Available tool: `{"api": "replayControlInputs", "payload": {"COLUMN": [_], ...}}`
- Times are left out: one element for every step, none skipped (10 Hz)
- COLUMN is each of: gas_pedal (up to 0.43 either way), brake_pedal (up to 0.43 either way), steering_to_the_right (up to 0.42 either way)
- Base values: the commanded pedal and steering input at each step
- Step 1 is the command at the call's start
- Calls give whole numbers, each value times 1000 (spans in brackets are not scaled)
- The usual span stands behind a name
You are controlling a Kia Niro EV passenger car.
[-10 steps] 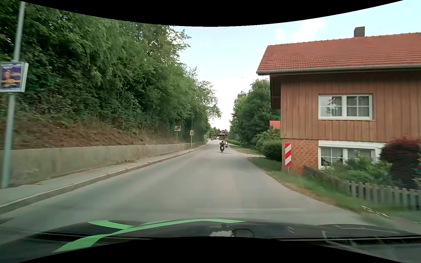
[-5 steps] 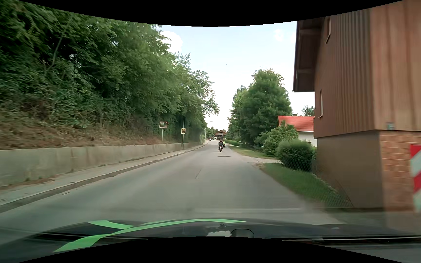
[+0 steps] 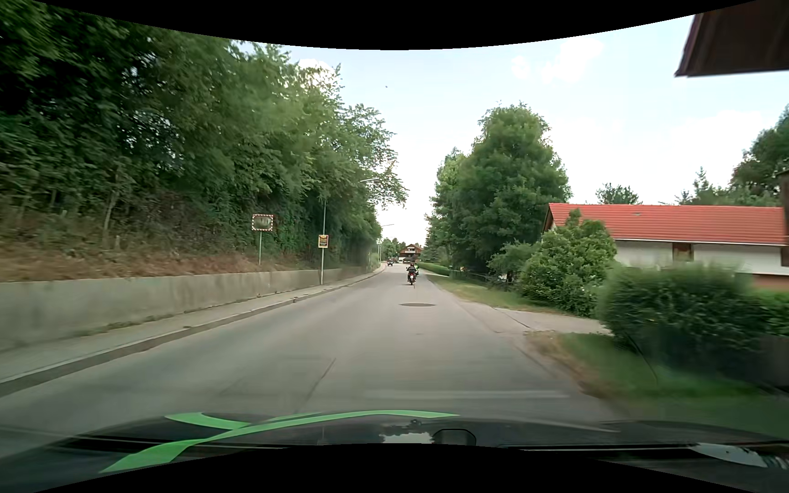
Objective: Follow the waypoints while adhering to traffic rules and regulations
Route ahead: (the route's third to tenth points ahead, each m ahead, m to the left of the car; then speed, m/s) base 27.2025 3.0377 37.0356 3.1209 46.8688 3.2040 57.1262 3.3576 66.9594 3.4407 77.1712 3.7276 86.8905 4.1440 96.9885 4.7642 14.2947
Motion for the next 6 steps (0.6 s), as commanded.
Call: {"api": "replayControlInputs", "payload": {"gas_pedal": [157, 157, 157, 169, 169, 177], "brake_pedal": [0, 0, 0, 0, 0, 0], "steering_to_the_right": [-1, -1, -1, 0, -1, -1]}}
